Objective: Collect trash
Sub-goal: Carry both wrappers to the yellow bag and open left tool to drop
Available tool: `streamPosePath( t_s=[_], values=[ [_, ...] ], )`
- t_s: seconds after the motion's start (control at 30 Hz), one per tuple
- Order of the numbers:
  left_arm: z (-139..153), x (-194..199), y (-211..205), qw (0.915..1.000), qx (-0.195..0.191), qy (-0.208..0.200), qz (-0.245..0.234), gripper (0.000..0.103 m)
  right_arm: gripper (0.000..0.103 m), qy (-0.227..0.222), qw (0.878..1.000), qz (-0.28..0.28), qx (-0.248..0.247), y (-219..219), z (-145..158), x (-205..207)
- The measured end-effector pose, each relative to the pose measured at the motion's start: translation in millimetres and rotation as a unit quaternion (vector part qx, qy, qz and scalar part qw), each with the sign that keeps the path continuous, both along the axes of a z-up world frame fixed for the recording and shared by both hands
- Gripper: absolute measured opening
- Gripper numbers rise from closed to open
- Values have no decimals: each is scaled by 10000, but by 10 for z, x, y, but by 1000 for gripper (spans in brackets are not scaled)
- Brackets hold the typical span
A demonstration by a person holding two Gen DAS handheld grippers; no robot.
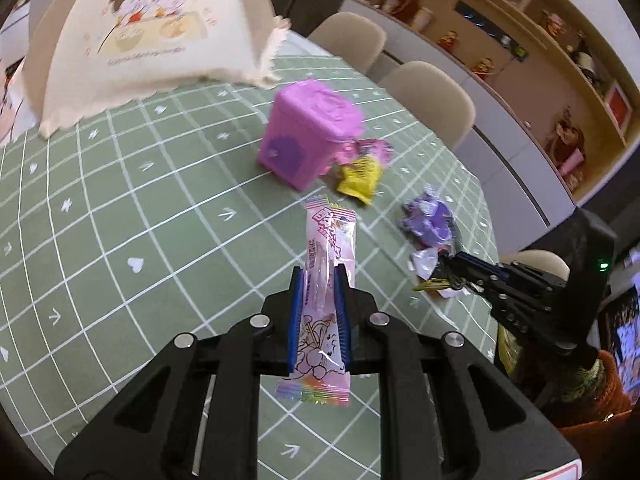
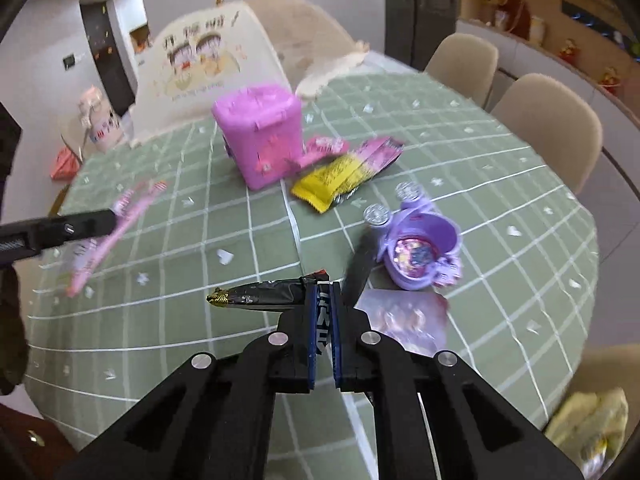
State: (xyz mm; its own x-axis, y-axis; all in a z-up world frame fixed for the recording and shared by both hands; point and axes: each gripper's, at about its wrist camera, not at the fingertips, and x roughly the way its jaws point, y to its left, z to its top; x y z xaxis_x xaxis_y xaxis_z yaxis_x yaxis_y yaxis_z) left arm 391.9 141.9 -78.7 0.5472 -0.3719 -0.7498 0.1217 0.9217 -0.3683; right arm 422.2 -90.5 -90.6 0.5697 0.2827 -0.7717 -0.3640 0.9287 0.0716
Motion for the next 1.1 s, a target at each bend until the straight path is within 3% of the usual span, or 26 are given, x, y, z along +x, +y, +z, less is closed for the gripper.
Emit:
streamPosePath(
  t_s=[0.6, 1.1],
  values=[
    [763, -407, -886, 9906, 202, -980, -929, 14, 8, -1059, 9898, -928, 195, -788, 924, -1026],
    [901, -488, -2189, 9699, 129, -1154, -2141, 14, 8, -1366, 9703, -1983, 231, -1861, 1038, -1614]
  ],
)
